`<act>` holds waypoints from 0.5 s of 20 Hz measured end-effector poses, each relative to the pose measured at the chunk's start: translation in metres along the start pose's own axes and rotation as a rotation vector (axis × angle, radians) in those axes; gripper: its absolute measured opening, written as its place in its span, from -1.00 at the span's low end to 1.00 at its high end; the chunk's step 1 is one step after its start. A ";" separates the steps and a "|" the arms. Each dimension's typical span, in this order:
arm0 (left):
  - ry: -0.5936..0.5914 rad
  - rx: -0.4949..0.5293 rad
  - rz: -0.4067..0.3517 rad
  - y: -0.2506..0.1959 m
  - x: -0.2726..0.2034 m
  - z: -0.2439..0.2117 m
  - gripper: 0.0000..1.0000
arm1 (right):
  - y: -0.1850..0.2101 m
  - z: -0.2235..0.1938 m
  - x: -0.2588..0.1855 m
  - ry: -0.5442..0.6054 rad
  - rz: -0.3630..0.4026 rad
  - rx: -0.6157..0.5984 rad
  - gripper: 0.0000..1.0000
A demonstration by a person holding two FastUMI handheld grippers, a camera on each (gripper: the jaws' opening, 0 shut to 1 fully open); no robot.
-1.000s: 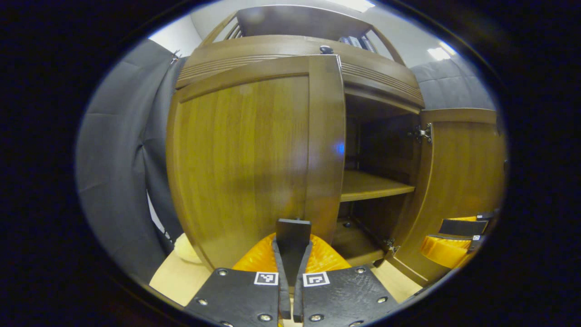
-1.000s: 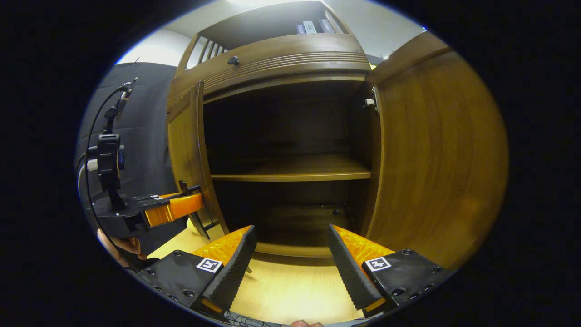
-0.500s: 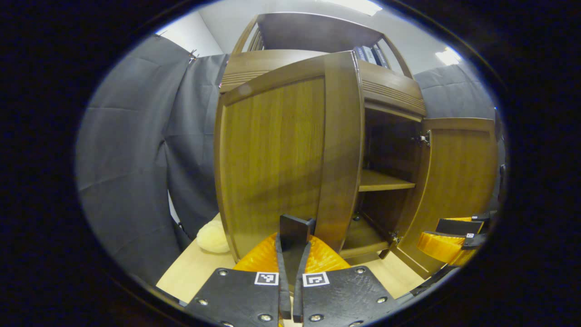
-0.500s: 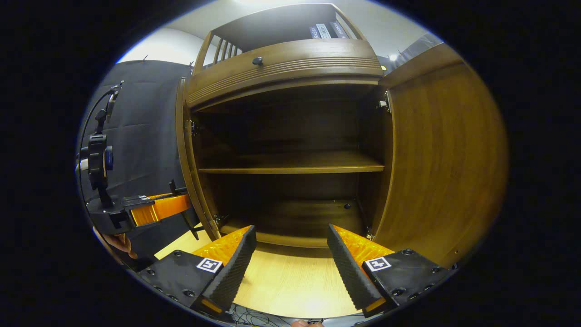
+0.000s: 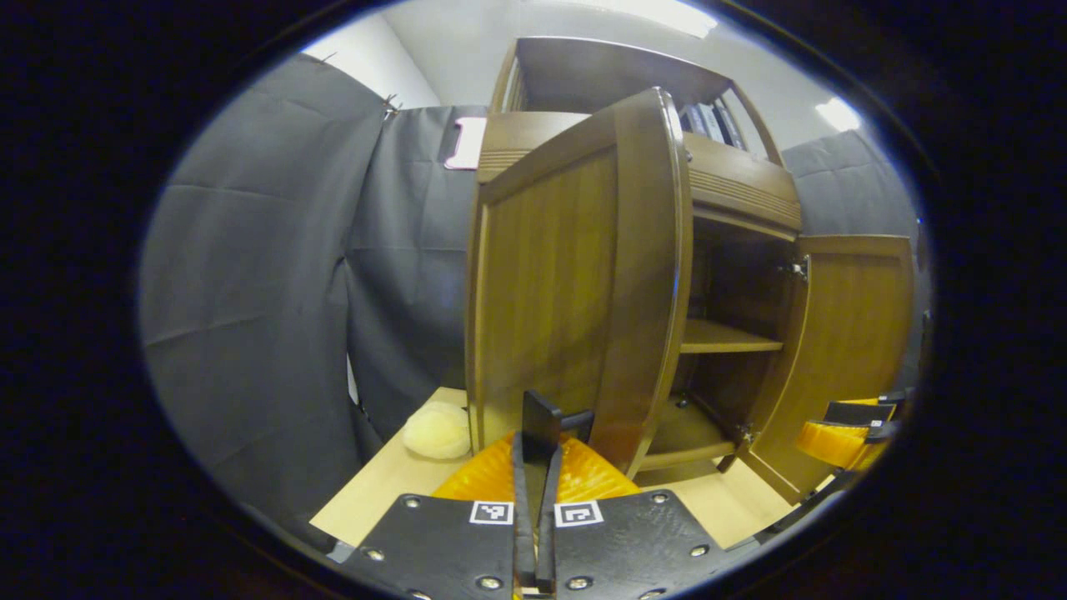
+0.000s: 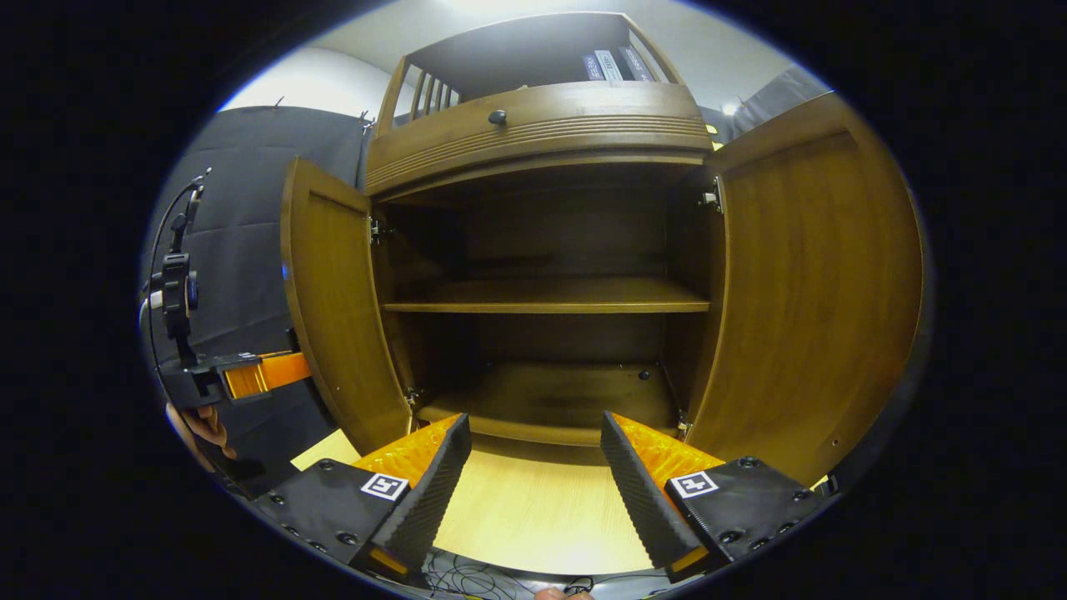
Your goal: Open the right door of the double-door shoe cabinet with the right hand, and open the left door with the left hand.
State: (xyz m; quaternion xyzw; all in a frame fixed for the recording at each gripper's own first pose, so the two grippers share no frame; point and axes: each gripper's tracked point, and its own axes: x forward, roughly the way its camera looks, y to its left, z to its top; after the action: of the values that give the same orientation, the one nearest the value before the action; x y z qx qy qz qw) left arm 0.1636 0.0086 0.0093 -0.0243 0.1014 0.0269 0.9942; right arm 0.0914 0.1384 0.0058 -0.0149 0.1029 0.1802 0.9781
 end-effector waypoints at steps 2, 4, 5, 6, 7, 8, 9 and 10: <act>-0.009 0.012 -0.002 0.012 -0.005 0.000 -0.94 | 0.001 -0.002 0.000 0.006 0.006 0.004 0.86; -0.023 0.050 -0.006 0.028 -0.009 0.001 -0.95 | 0.001 -0.003 -0.002 0.011 0.010 0.003 0.86; -0.031 0.064 -0.007 0.036 -0.011 0.002 -0.95 | 0.002 -0.004 -0.002 0.013 0.012 0.001 0.86; -0.041 0.071 -0.011 0.046 -0.014 0.004 -0.95 | 0.002 -0.004 -0.003 0.013 0.013 -0.002 0.86; -0.053 0.075 -0.020 0.053 -0.015 0.007 -0.95 | 0.001 -0.003 -0.004 0.008 0.012 -0.011 0.86; -0.055 0.078 -0.030 0.062 -0.015 0.007 -0.94 | -0.002 0.000 -0.004 0.000 0.002 -0.022 0.96; -0.055 0.081 -0.042 0.071 -0.016 0.006 -0.95 | -0.006 0.002 -0.005 -0.008 -0.007 -0.025 0.96; -0.048 0.083 -0.055 0.080 -0.016 0.007 -0.94 | -0.010 0.007 -0.005 -0.017 -0.015 -0.025 0.96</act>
State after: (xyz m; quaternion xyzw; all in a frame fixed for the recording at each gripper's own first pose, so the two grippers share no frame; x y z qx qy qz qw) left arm 0.1449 0.0884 0.0160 0.0150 0.0779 -0.0043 0.9968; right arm 0.0912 0.1280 0.0136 -0.0261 0.0921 0.1741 0.9801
